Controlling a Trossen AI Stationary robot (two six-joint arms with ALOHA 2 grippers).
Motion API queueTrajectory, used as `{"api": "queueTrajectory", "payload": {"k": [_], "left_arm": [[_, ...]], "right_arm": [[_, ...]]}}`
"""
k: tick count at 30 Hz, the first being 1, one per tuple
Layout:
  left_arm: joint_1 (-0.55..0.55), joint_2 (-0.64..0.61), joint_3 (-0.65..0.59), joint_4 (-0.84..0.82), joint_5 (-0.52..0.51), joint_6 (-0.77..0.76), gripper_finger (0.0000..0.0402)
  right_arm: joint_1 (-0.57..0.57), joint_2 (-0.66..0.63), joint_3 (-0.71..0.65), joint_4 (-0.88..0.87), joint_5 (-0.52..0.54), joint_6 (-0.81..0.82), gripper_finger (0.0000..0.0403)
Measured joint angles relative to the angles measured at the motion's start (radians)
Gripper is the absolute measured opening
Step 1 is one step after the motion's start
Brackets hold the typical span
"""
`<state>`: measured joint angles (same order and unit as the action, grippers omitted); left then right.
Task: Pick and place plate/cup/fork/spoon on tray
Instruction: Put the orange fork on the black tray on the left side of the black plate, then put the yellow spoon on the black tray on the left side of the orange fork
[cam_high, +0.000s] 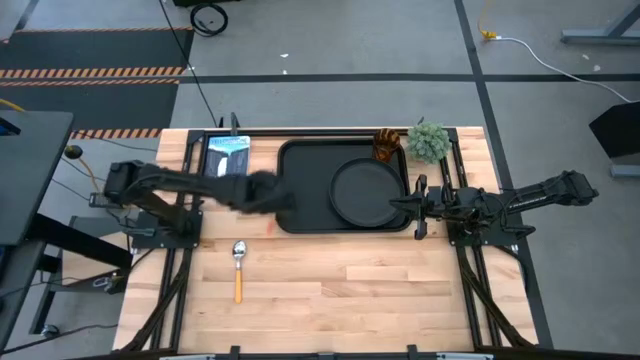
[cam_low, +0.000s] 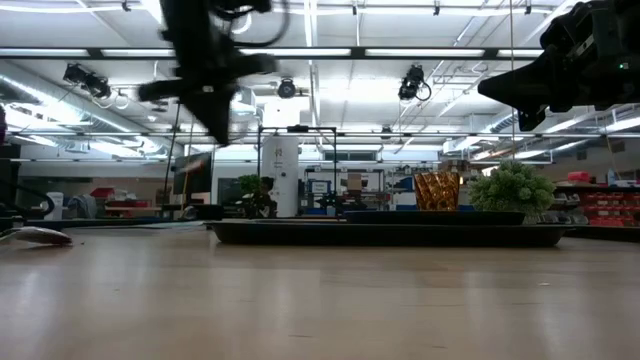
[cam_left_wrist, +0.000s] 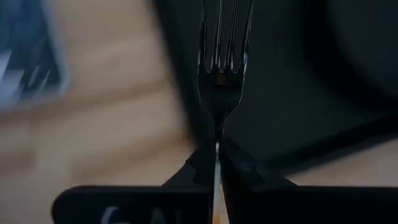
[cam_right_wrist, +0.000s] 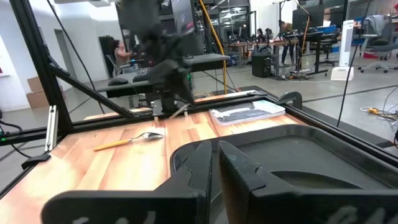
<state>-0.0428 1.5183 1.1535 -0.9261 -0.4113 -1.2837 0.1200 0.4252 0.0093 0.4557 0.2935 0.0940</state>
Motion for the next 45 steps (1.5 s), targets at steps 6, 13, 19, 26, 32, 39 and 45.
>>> {"api": "queueTrajectory", "payload": {"k": [6, 13, 19, 26, 32, 39, 45], "left_arm": [[0.174, 0.160, 0.163, 0.164, 0.013, 0.291, 0.0015], [0.337, 0.366, 0.226, 0.329, 0.261, 0.307, 0.0016], [0.380, 0.483, 0.275, 0.314, 0.434, 0.196, 0.0016], [0.350, 0.508, 0.290, 0.303, 0.436, 0.176, 0.0020], [0.339, 0.511, 0.290, 0.300, 0.392, 0.187, 0.0066], [0.358, 0.500, 0.290, 0.266, 0.398, 0.318, 0.0119], [0.348, 0.424, 0.289, 0.054, 0.418, 0.476, 0.0125]], "right_arm": [[0.000, 0.000, 0.000, 0.000, 0.000, 0.000, 0.0034], [0.000, 0.000, 0.000, 0.000, 0.000, 0.000, 0.0034], [0.000, 0.000, 0.000, 0.000, 0.000, 0.000, 0.0034], [0.000, 0.000, 0.000, 0.000, 0.000, 0.000, 0.0034], [0.000, 0.000, 0.000, 0.000, 0.000, 0.000, 0.0034], [0.000, 0.000, 0.000, 0.000, 0.000, 0.000, 0.0034], [0.000, 0.000, 0.000, 0.000, 0.000, 0.000, 0.0034]]}}
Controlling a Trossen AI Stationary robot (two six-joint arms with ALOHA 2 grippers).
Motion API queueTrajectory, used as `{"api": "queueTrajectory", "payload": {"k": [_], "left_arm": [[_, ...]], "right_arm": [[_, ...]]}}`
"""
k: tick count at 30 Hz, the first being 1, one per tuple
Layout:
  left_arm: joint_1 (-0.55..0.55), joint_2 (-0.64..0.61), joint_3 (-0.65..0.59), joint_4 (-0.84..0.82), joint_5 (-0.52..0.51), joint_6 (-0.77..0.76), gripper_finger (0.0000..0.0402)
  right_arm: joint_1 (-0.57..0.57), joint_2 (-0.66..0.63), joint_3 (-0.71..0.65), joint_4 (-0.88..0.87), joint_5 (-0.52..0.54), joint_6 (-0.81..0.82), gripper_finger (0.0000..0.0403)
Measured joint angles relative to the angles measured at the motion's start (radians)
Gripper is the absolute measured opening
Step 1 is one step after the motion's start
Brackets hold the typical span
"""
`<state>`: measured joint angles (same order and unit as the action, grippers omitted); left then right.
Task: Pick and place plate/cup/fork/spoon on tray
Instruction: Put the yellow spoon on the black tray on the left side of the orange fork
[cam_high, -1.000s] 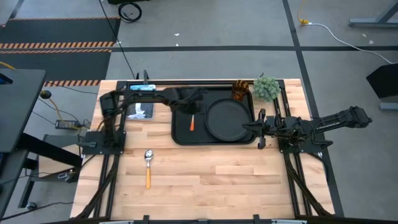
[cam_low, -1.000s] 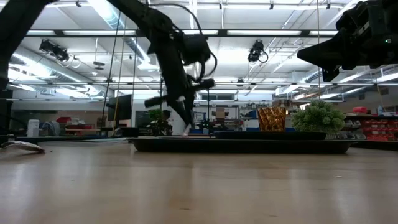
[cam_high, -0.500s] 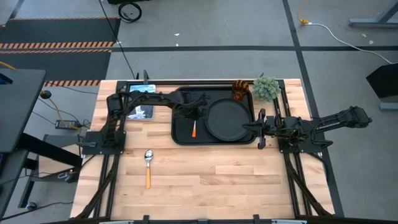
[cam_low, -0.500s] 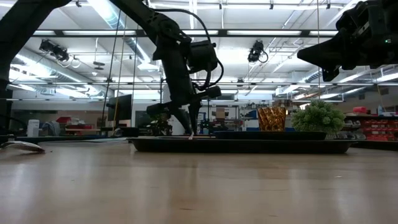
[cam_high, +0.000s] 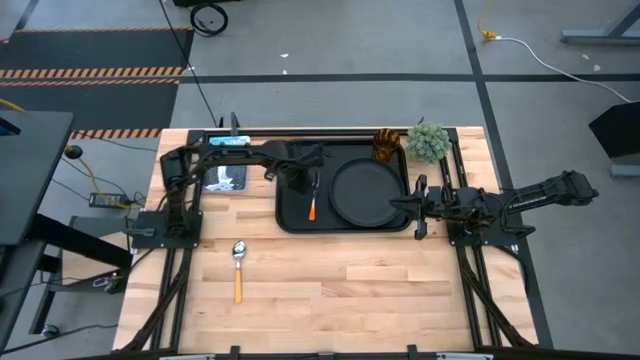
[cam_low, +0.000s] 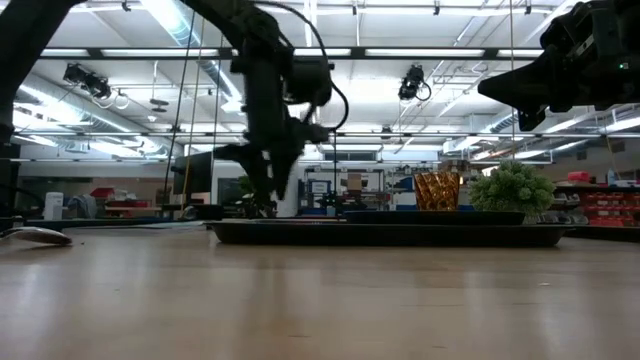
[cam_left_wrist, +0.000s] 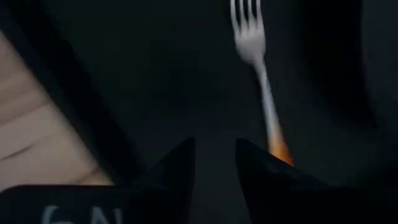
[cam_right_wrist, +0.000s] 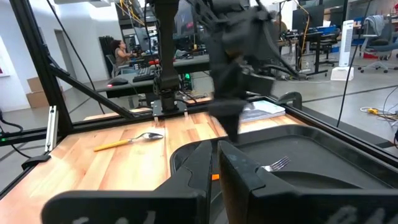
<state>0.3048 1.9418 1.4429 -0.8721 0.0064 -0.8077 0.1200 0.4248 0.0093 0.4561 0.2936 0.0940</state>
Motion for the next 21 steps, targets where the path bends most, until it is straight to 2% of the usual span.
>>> {"api": "queueTrajectory", "payload": {"k": [3, 5, 9, 18, 21], "left_arm": [[-0.051, -0.037, 0.000, -0.173, 0.050, 0.147, 0.0125], [-0.099, -0.054, 0.000, -0.307, 0.058, 0.189, 0.0125], [-0.221, -0.070, -0.001, -0.503, 0.047, 0.102, 0.0125], [-0.547, -0.071, -0.073, -0.546, 0.003, -0.088, 0.0125], [-0.627, -0.071, -0.107, -0.533, 0.048, -0.211, 0.0125]], "right_arm": [[0.000, 0.000, 0.000, 0.000, 0.000, 0.000, 0.0034], [0.000, 0.000, 0.000, 0.000, 0.000, 0.000, 0.0034], [0.000, 0.000, 0.000, 0.000, 0.000, 0.000, 0.0034], [0.000, 0.000, 0.000, 0.000, 0.000, 0.000, 0.0034], [0.000, 0.000, 0.000, 0.000, 0.000, 0.000, 0.0034]]}}
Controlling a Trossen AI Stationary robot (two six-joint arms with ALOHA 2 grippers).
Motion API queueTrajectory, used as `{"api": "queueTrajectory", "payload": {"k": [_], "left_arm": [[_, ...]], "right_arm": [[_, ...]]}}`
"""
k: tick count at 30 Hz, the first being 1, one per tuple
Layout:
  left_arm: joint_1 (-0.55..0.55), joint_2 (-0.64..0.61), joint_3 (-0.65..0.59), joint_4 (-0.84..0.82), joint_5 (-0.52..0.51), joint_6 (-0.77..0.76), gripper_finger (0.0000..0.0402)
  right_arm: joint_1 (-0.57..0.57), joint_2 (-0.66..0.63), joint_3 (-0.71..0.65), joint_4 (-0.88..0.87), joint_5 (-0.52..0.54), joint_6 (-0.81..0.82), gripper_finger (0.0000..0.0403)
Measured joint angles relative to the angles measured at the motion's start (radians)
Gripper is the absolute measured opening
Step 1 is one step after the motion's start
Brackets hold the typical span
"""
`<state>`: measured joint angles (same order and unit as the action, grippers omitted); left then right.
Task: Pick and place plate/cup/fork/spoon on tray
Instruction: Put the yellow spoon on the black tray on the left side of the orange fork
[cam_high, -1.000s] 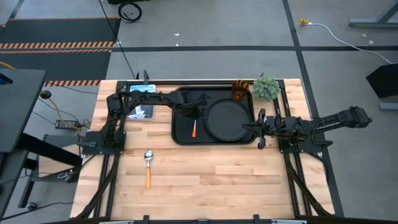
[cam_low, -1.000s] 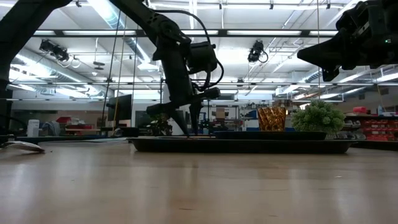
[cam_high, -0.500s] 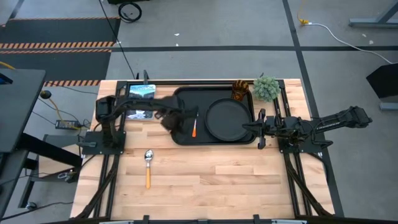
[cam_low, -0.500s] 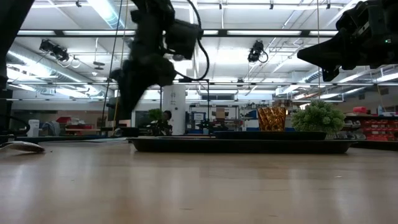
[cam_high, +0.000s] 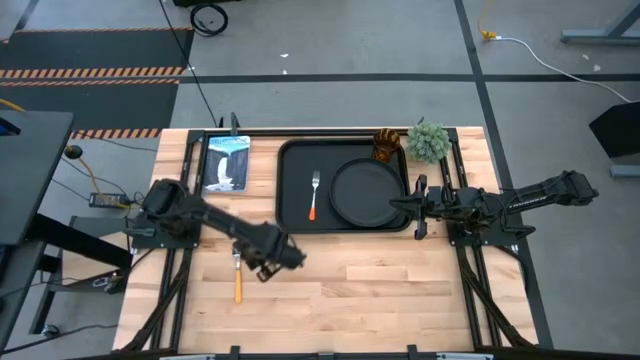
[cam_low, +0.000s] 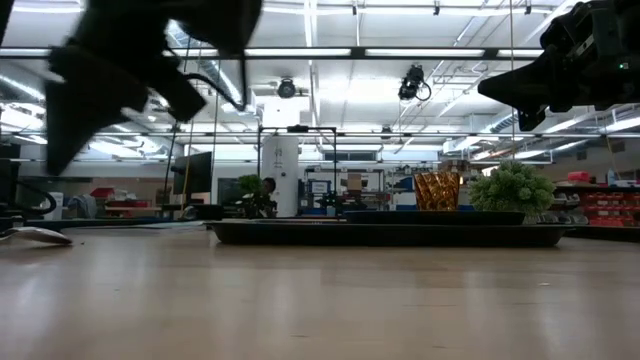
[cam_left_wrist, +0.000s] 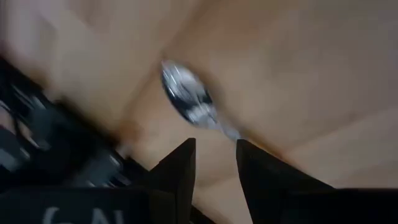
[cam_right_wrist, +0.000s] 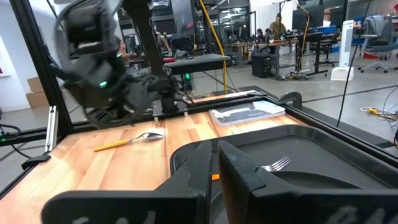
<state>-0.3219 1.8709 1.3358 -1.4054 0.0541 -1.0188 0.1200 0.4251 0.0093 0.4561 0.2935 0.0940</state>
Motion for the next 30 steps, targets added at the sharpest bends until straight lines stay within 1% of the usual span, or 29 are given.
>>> {"api": "queueTrajectory", "payload": {"k": [2, 4, 8, 11, 13, 16, 19, 22, 25, 27, 30], "left_arm": [[-0.049, 0.000, -0.016, 0.023, 0.031, -0.066, 0.0125], [-0.093, 0.000, -0.034, 0.041, 0.037, -0.101, 0.0125], [-0.166, -0.001, -0.115, 0.068, 0.065, -0.180, 0.0116], [-0.202, -0.033, -0.207, 0.163, 0.087, -0.241, 0.0098], [-0.214, -0.076, -0.271, 0.233, 0.100, -0.302, 0.0083], [-0.235, -0.159, -0.333, 0.256, 0.065, -0.417, 0.0058], [-0.260, -0.243, -0.366, 0.276, -0.006, -0.541, 0.0038], [-0.275, -0.291, -0.381, 0.329, -0.077, -0.695, 0.0028], [-0.276, -0.295, -0.381, 0.384, -0.088, -0.760, 0.0039], [-0.276, -0.289, -0.380, 0.410, -0.087, -0.786, 0.0065], [-0.276, -0.261, -0.381, 0.435, -0.092, -0.807, 0.0116]], "right_arm": [[0.000, 0.000, 0.000, 0.000, 0.000, 0.000, 0.0034], [0.000, 0.000, 0.000, 0.000, 0.000, 0.000, 0.0034], [0.000, 0.000, 0.000, 0.000, 0.000, 0.000, 0.0034], [0.000, 0.000, 0.000, 0.000, 0.000, 0.000, 0.0034], [0.000, 0.000, 0.000, 0.000, 0.000, 0.000, 0.0034], [0.000, 0.000, 0.000, 0.000, 0.000, 0.000, 0.0034], [0.000, 0.000, 0.000, 0.000, 0.000, 0.000, 0.0034], [0.000, 0.000, 0.000, 0.000, 0.000, 0.000, 0.0034], [0.000, 0.000, 0.000, 0.000, 0.000, 0.000, 0.0034], [0.000, 0.000, 0.000, 0.000, 0.000, 0.000, 0.0034], [0.000, 0.000, 0.000, 0.000, 0.000, 0.000, 0.0034]]}}
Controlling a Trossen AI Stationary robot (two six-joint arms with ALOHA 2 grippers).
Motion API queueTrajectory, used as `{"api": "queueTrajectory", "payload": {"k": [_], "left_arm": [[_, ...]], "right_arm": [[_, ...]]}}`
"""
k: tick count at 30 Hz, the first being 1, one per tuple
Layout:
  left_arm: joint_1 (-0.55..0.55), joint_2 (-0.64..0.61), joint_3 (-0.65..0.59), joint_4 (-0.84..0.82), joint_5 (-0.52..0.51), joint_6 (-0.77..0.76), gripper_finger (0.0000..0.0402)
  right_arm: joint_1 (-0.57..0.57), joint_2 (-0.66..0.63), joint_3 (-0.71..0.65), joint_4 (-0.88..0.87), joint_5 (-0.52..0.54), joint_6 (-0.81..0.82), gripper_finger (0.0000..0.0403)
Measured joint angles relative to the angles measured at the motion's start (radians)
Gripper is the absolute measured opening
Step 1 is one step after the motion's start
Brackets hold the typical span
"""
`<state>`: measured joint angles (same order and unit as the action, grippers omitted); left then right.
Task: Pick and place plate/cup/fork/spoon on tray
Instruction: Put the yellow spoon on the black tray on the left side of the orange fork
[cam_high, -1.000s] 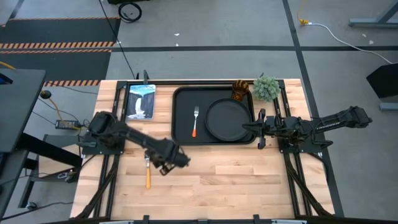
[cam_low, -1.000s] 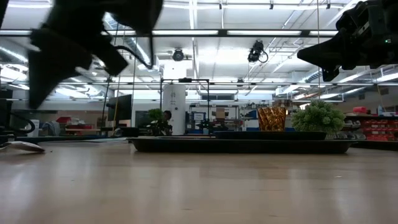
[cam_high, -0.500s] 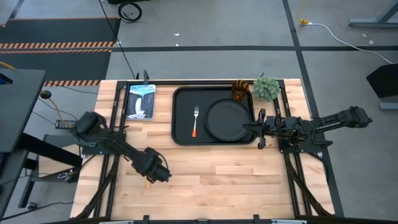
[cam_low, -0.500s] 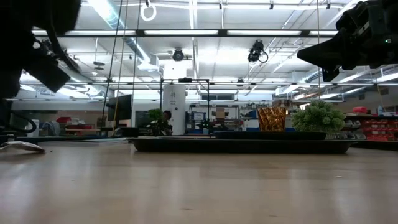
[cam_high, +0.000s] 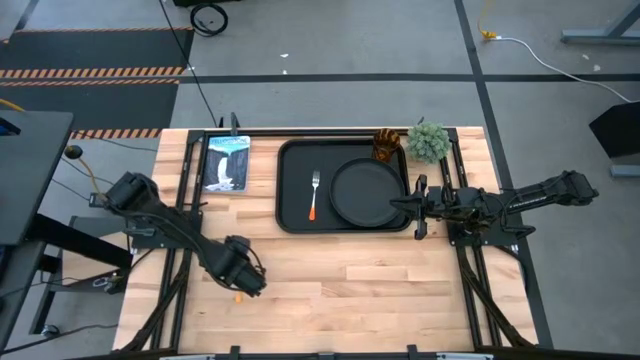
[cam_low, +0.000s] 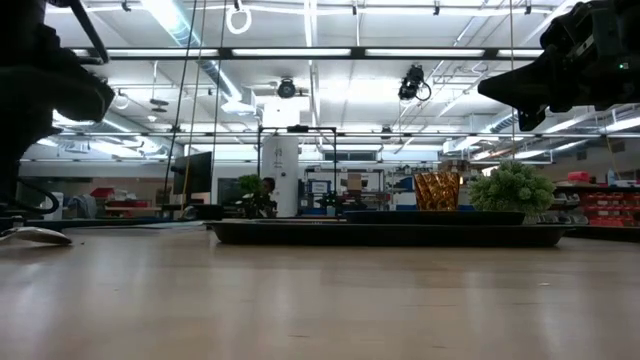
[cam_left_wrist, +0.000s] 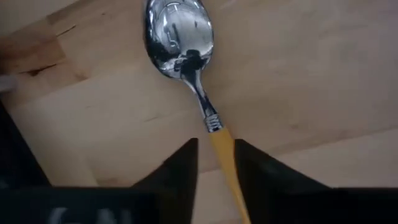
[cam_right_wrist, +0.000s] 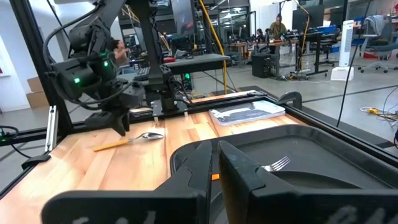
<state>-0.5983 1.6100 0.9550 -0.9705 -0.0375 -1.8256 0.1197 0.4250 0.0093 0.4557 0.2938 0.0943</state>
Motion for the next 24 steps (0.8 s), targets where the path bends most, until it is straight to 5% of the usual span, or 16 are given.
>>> {"api": "queueTrajectory", "payload": {"k": [4, 9, 24], "left_arm": [[0.002, 0.033, 0.000, 0.008, -0.003, -0.006, 0.0173], [0.013, 0.064, 0.000, 0.009, 0.015, -0.024, 0.0195], [0.031, 0.117, -0.040, 0.111, 0.087, -0.023, 0.0100]], "right_arm": [[0.000, 0.000, 0.000, 0.000, 0.000, 0.000, 0.0034], [0.000, 0.000, 0.000, 0.000, 0.000, 0.000, 0.0034], [0.000, 0.000, 0.000, 0.000, 0.000, 0.000, 0.0034]]}}
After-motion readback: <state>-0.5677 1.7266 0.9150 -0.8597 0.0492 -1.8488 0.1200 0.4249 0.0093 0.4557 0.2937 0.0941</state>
